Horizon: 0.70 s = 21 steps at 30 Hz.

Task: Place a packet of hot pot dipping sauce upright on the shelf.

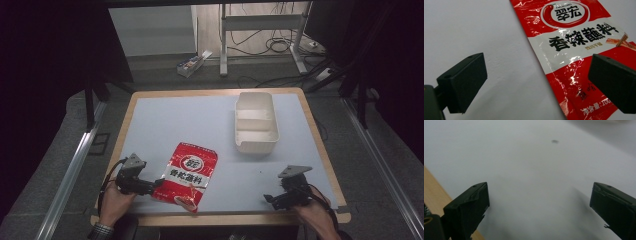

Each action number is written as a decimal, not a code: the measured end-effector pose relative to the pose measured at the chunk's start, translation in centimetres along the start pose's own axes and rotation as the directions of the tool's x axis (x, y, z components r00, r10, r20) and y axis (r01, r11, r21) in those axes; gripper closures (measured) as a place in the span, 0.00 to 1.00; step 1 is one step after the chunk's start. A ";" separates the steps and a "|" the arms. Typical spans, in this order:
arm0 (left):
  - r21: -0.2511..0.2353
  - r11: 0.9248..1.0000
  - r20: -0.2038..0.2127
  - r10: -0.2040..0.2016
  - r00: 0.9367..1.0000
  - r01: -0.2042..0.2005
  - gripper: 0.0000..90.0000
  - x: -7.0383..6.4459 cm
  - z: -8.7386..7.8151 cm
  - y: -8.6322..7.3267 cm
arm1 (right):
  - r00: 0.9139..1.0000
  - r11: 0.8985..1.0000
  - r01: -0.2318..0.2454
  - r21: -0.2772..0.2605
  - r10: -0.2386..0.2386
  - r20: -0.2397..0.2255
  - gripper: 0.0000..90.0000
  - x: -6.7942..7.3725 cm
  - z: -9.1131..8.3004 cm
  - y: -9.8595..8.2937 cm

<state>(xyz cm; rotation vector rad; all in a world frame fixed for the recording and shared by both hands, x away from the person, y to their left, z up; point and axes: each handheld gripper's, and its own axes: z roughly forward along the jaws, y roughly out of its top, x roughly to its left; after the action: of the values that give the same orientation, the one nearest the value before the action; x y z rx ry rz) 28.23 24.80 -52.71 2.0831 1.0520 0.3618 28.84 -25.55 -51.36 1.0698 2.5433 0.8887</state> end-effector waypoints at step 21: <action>-0.005 0.996 -0.017 -0.084 0.996 0.084 0.38 0.5 -0.2 0.1 | 0.995 0.995 0.096 -0.018 -0.096 0.031 0.04 0.2 0.2 0.6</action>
<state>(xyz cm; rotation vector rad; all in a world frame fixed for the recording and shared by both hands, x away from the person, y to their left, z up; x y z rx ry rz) 28.52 25.27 -52.52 2.0283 1.1447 0.3399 29.13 -25.04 -51.15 0.9395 2.5326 0.8646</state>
